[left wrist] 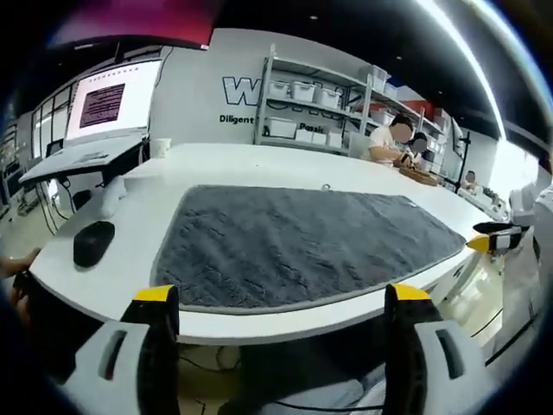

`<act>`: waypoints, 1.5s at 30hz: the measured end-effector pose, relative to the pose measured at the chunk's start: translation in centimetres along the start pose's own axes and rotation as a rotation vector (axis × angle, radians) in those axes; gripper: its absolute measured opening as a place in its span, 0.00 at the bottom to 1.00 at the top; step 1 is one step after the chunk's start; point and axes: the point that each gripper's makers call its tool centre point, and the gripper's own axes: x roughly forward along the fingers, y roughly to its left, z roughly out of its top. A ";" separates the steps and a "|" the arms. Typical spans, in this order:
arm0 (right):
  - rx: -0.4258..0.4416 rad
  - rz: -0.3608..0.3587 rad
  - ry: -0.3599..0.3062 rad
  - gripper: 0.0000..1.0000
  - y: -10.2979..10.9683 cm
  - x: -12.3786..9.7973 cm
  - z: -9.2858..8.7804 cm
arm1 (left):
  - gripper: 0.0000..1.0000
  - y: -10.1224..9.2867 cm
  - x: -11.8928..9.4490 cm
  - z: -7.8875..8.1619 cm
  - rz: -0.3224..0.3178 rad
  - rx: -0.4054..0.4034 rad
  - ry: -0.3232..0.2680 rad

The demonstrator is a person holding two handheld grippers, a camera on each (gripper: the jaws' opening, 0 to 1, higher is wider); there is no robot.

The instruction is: Open the folded towel by lifting each exposed corner and separating the folded layers until the towel lies flat within the target outline without major curled edges

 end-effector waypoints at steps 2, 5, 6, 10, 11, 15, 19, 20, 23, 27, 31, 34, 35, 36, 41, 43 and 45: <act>-0.001 0.000 -0.002 0.99 0.2 0.1 0.1 | 0.96 0.0 0.1 0.1 -0.005 0.000 -0.003; -0.003 -0.001 -0.001 0.99 0.4 0.3 0.1 | 0.97 -0.4 0.2 0.3 -0.025 0.002 -0.009; -0.001 -0.001 -0.002 0.99 0.4 0.4 0.1 | 0.97 -0.4 0.2 0.3 -0.029 0.001 -0.011; 0.006 0.004 0.008 0.99 0.7 0.8 -0.2 | 0.96 -0.6 0.5 -0.4 -0.046 0.005 0.010; 0.004 0.003 0.013 0.99 0.7 0.8 -0.3 | 0.96 -0.6 0.6 -0.5 -0.048 0.006 0.014; 0.010 0.002 0.018 0.99 0.7 0.8 -0.6 | 0.96 -0.9 0.6 -0.6 -0.063 0.005 0.020; 0.010 0.000 0.018 0.99 0.7 0.8 -0.6 | 0.96 -1.2 0.7 -0.5 -0.079 0.008 0.017; 0.012 0.002 0.014 0.99 0.8 0.8 -0.6 | 0.96 -1.4 0.7 -0.5 -0.084 0.009 0.018; 0.014 0.005 0.014 0.99 0.7 0.8 -0.7 | 0.96 -1.6 0.7 -0.4 -0.089 0.011 0.018; 0.020 0.006 0.015 0.99 0.6 0.7 -0.9 | 0.96 -1.7 0.6 -0.5 -0.086 0.014 0.021; 0.023 0.006 0.014 0.99 0.5 0.6 -1.1 | 0.96 -1.8 0.5 -0.3 -0.084 0.013 0.016; 0.027 0.008 0.014 0.99 0.5 0.6 -1.3 | 0.96 -1.9 0.5 -0.4 -0.083 0.018 0.020; 0.027 0.008 0.014 0.99 0.5 0.7 -1.4 | 0.96 -1.9 0.5 -0.4 -0.083 0.018 0.020; 0.030 0.008 0.017 0.99 0.5 0.7 -1.5 | 0.96 -1.9 0.5 -0.4 -0.083 0.018 0.020; 0.033 0.008 0.021 0.99 0.4 0.6 -1.8 | 0.96 -2.1 0.5 -0.5 -0.084 0.020 0.024; 0.035 0.005 0.017 0.99 0.3 0.5 -1.8 | 0.96 -2.2 0.5 -0.4 -0.085 0.020 0.022; 0.034 0.001 0.014 0.99 0.2 0.4 -1.7 | 0.96 -2.3 0.5 -0.4 -0.087 0.021 0.021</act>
